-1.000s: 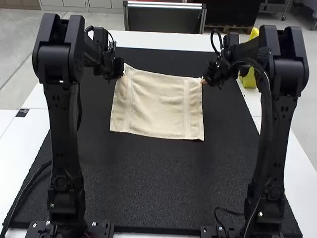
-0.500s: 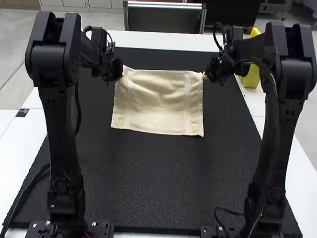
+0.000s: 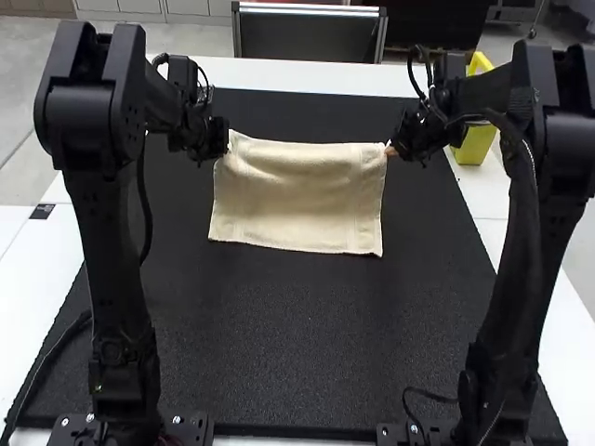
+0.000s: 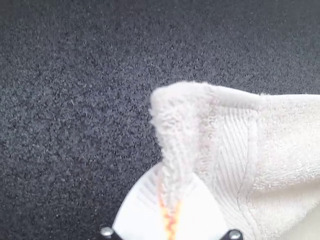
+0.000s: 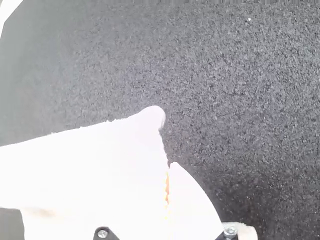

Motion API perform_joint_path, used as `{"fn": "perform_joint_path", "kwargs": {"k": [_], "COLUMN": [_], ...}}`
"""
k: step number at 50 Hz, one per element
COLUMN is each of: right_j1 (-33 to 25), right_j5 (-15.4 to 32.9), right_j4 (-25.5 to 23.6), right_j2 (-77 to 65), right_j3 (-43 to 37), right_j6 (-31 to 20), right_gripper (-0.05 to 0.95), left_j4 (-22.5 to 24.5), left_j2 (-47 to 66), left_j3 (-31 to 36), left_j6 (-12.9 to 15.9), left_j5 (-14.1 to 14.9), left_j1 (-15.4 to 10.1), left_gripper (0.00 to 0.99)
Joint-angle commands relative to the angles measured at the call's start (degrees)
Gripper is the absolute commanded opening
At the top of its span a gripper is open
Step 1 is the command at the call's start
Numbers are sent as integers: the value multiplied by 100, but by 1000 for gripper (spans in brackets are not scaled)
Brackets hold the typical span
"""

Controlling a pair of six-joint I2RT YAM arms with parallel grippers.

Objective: Fold the towel.

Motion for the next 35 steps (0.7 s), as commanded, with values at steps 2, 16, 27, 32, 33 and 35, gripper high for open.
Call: {"fn": "perform_joint_path", "kwargs": {"k": [2, 16, 27, 32, 33, 35], "right_j1": [-47, -29, -56, -64, -64, -64], "right_j5": [-37, -37, -28, -19, -19, -19], "right_j4": [30, 30, 39, 39, 39, 39], "right_j2": [-244, -367, -639, -701, -710, -727], "right_j3": [27, -193, -509, -606, -615, -641], "right_j6": [86, 51, 59, 59, 59, 59], "right_gripper": [-25, -25, -25, -25, -25, -25], "left_j4": [79, 88, 8, -53, -53, -53], "left_j2": [-341, -456, -544, -596, -605, -631], "left_j3": [-110, -241, -250, -285, -294, -329], "left_j6": [84, 84, 93, 119, 119, 119], "left_j5": [3, 3, 3, 3, 3, 3], "left_j1": [90, 82, 90, 90, 90, 82], "left_gripper": [25, 23, 25, 25, 25, 23]}}
